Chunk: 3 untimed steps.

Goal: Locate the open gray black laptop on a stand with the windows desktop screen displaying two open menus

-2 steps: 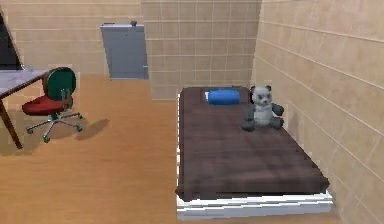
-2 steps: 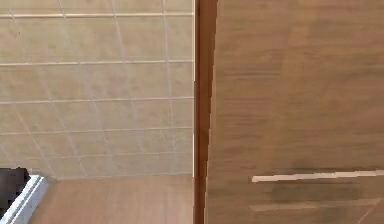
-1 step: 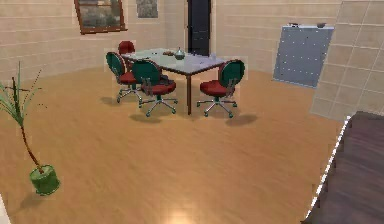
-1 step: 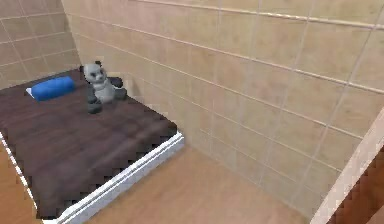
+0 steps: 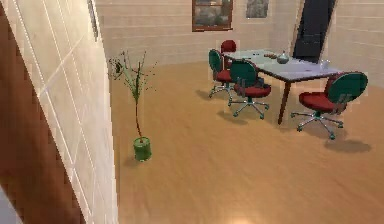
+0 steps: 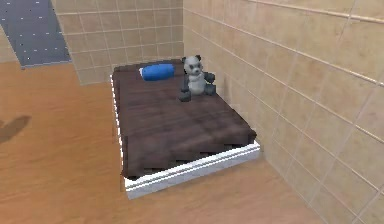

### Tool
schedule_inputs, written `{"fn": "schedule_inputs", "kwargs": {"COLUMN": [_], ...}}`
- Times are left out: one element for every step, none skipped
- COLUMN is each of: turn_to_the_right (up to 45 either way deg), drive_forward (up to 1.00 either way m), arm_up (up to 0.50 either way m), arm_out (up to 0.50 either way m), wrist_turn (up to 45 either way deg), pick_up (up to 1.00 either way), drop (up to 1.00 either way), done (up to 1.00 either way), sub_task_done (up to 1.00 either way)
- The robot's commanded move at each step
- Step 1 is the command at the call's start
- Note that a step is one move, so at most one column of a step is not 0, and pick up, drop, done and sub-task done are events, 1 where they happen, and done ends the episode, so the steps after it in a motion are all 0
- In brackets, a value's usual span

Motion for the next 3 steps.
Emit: {"fn": "schedule_inputs", "kwargs": {"turn_to_the_right": [0.0,21.0,0.0], "drive_forward": [0.3,0.0,1.0], "arm_up": [0.0,0.0,0.0], "arm_out": [0.0,0.0,0.0], "wrist_turn": [0.0,0.0,0.0], "pick_up": [0.0,0.0,0.0], "drop": [0.0,0.0,0.0], "done": [0.0,0.0,0.0], "sub_task_done": [0.0,0.0,0.0]}}
